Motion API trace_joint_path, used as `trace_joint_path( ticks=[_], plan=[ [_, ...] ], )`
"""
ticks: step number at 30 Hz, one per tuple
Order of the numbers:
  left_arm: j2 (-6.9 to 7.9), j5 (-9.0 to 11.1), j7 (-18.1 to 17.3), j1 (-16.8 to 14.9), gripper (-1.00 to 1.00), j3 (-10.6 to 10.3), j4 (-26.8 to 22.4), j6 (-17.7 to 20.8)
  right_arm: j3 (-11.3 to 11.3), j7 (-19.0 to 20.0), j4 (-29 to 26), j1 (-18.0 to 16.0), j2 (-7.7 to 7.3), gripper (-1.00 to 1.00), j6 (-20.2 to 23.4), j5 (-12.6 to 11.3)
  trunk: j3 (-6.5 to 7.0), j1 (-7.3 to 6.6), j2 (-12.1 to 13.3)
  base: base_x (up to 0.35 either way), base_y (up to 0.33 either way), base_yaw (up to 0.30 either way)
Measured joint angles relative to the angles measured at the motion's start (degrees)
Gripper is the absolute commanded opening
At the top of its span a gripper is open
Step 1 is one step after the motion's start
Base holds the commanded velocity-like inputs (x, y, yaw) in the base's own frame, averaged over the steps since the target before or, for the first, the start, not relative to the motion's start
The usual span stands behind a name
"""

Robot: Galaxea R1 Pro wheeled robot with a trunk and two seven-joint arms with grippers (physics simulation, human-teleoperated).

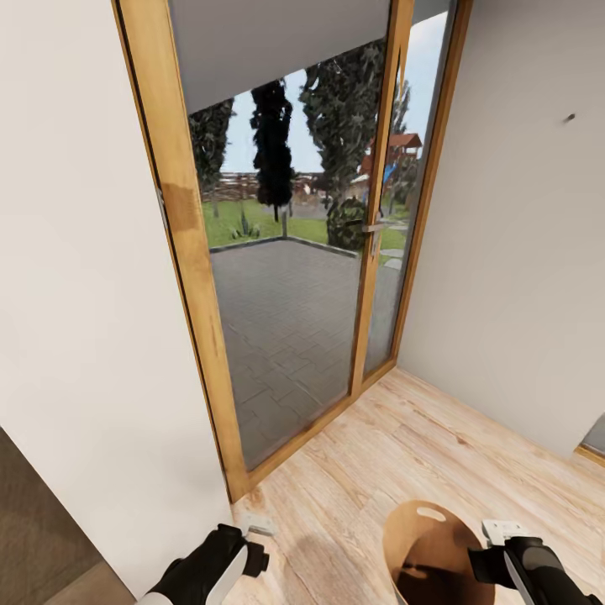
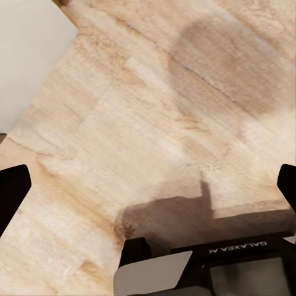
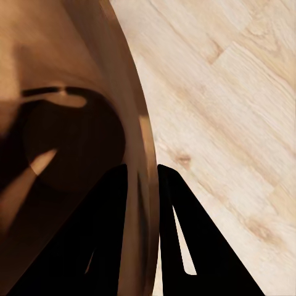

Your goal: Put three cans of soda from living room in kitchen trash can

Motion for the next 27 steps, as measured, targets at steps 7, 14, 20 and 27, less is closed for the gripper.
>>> trace_joint_path(
  ticks=[7, 14, 20, 27],
  plan=[
    [0.14, 0.43, -0.11, 0.0, 1.0, 0.33, 2.75, -4.04, -0.04, -0.06, 1.37, 0.01, 0.23, -1.0, 0.0, 0.02, 0.0, 0.0, 0.0, 0.0, 0.0, 0.0],
    [0.11, 0.49, -0.07, 0.0, 1.0, 0.33, 5.26, -7.13, -0.17, -0.09, 2.05, -0.01, 0.2, -1.0, -0.02, 0.05, 0.0, 0.0, 0.0, 0.0, 0.0, 0.0],
    [0.11, 0.57, -0.12, 0.0, 1.0, 0.36, 5.62, -7.64, -0.18, -0.08, 2.14, -0.01, 0.25, -1.0, -0.01, -0.04, 0.0, 0.0, 0.0, 0.0, 0.0, 0.0],
    [0.12, 0.59, -0.14, 0.0, 1.0, 0.31, 5.68, -7.79, -0.16, -0.08, 2.29, -0.01, 0.27, -1.0, -0.01, -0.01, 0.0, 0.0, 0.0, 0.0, 0.0, 0.0]
  ],
)
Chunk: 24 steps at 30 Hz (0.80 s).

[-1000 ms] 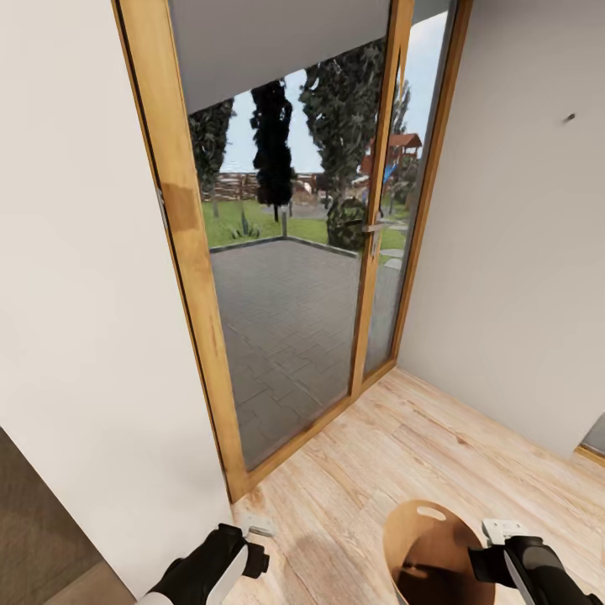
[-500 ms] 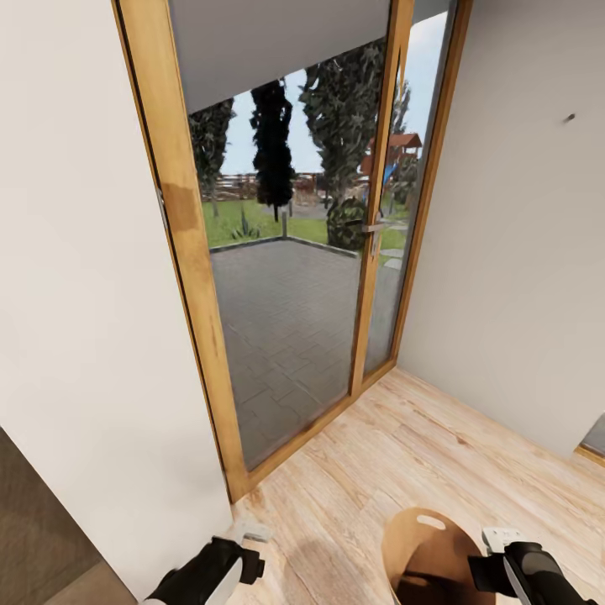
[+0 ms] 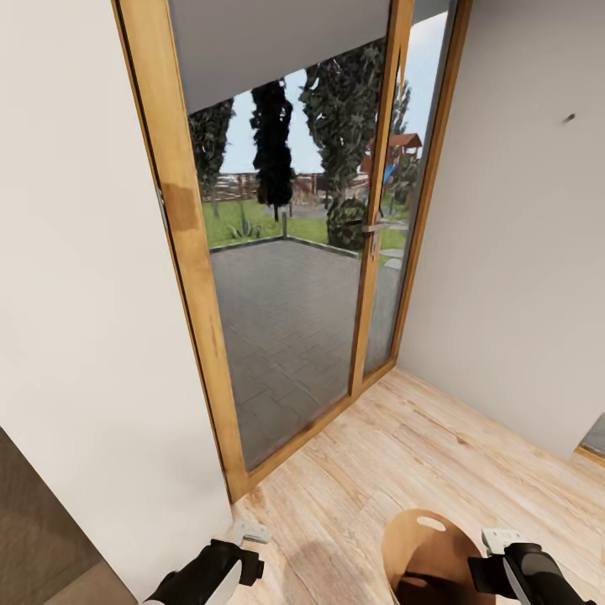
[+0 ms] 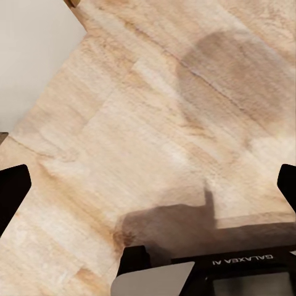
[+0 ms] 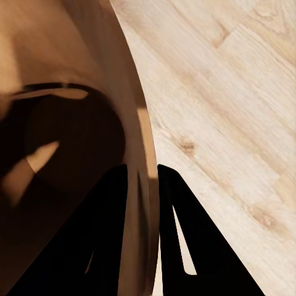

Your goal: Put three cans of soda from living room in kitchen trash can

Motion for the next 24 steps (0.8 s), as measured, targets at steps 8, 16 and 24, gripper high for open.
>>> trace_joint_path(
  ticks=[8, 16, 24],
  plan=[
    [0.05, 0.02, 0.0, 0.0, 1.0, -0.07, -0.06, -0.06, 0.1, 0.0, 0.07, 0.0, 0.14, -1.0, -0.03, -0.01, 0.0, 0.0, 0.0, 0.0, 0.0, 0.0],
    [0.06, 0.02, 0.0, 0.0, 1.0, -0.1, -0.08, -0.13, 0.27, 0.06, 0.08, 0.01, 2.4, -1.0, -0.02, -0.52, 0.0, 0.0, 0.0, -0.003, 0.0, 0.015],
    [0.01, 0.0, 0.07, 0.0, 1.0, -0.14, -0.08, -0.14, 0.4, -0.28, 1.37, 0.01, 3.66, -1.0, -5.62, 0.65, -0.18, 0.0, 0.0, -0.165, 0.0, 0.201]
  ],
)
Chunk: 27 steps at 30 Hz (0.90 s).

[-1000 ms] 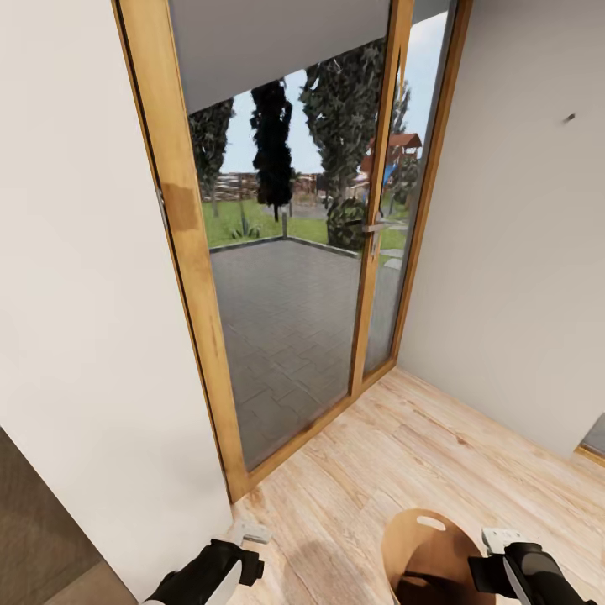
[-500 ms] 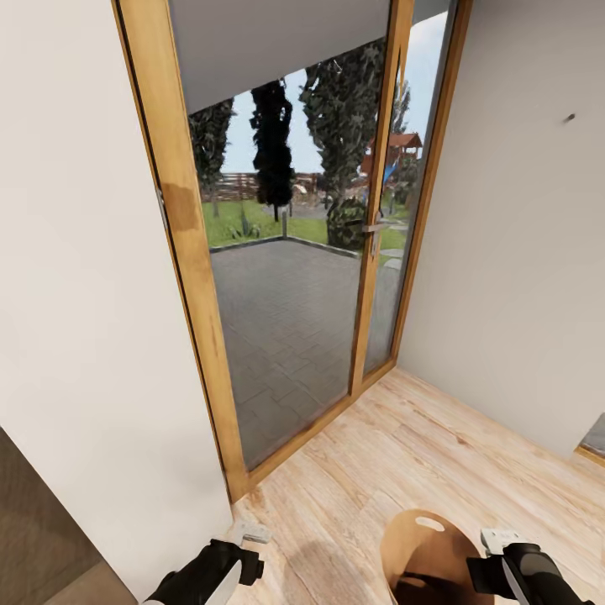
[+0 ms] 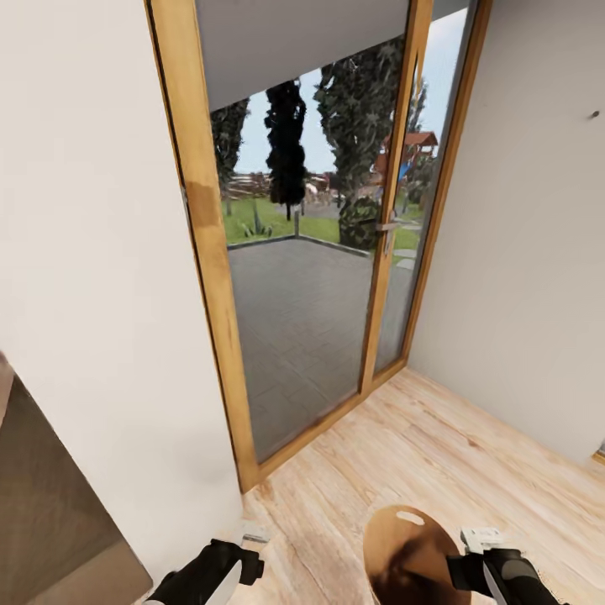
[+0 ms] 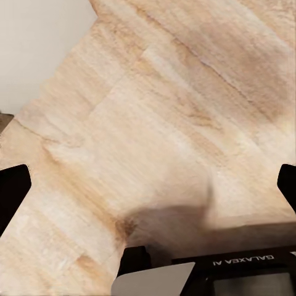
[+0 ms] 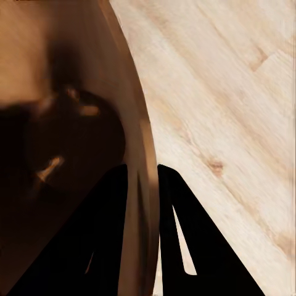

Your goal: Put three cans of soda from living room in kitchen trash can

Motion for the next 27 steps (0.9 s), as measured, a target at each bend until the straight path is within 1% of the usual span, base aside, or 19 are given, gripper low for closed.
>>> trace_joint_path(
  ticks=[1, 3, 6, 9, 17, 27],
  plan=[
    [-0.01, 0.0, 0.01, 0.0, 1.0, -0.01, 0.0, 0.0, 0.08, -0.02, 0.6, 0.0, 0.07, -1.0, -0.58, 0.09, -0.03, 0.0, 0.0, -0.282, 0.0, 0.251],
    [-0.05, 0.0, 0.01, 0.0, 1.0, -0.03, 0.01, -0.01, 0.15, 0.07, 1.09, -0.02, 0.15, -1.0, -1.01, -0.77, -0.1, 0.0, 0.0, -0.307, 0.01, 0.257],
    [-0.08, 0.0, 0.01, 0.0, 1.0, -0.03, 0.0, 0.0, 0.23, -0.03, 1.47, -0.01, 0.18, -1.0, -1.39, -0.1, -0.22, 0.0, 0.0, -0.327, 0.052, 0.261],
    [-0.1, 0.0, 0.0, 0.0, 1.0, -0.04, 0.01, -0.01, 0.28, 0.02, 1.65, -0.01, 0.21, -1.0, -1.52, -0.53, -0.34, 0.0, 0.0, -0.337, 0.079, 0.264],
    [-0.11, -0.07, -0.04, 0.0, 1.0, -0.04, 0.01, -0.01, 0.31, 0.0, 1.75, -0.01, 0.21, -1.0, -1.67, -0.26, -0.69, 0.0, 0.0, -0.341, 0.091, 0.265],
    [-0.03, -0.03, -0.07, 0.0, 1.0, -0.02, 0.0, -0.01, 0.31, -0.01, 1.75, -0.01, 0.21, -1.0, -1.73, -0.29, -1.12, 0.0, 0.0, -0.283, 0.191, 0.263]
  ],
)
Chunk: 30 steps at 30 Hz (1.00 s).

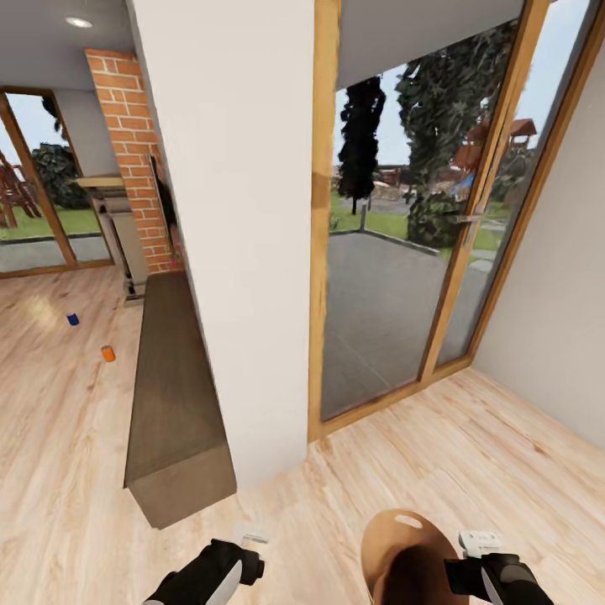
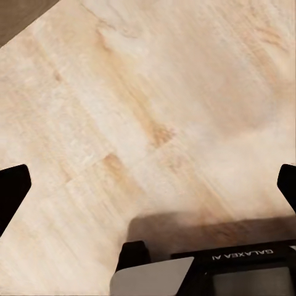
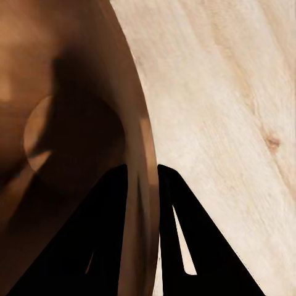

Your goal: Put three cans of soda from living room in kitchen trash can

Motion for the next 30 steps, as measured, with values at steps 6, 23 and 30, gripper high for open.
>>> trace_joint_path(
  ticks=[6, 23, 30],
  plan=[
    [0.08, 0.03, 0.0, 0.0, 1.0, 0.06, 0.0, -0.01, -0.18, 0.15, 0.3, 0.0, -0.02, -1.0, -0.7, -0.16, -0.25, 0.0, 0.0, -0.14, 0.288, 0.14],
    [0.1, -0.04, -0.01, 0.0, 1.0, 0.07, -0.06, -0.55, -0.05, 0.31, 4.73, 0.0, -0.08, -1.0, -9.93, -0.01, -0.31, 0.0, 0.0, -0.01, 0.126, 0.008],
    [0.1, -0.05, 0.0, 0.0, 1.0, 0.07, -0.01, -0.83, -0.04, 0.24, 4.76, 0.0, -0.04, -1.0, -10.11, 0.19, -0.31, 0.0, 0.0, 0.0, 0.072, 0.0]
  ],
)
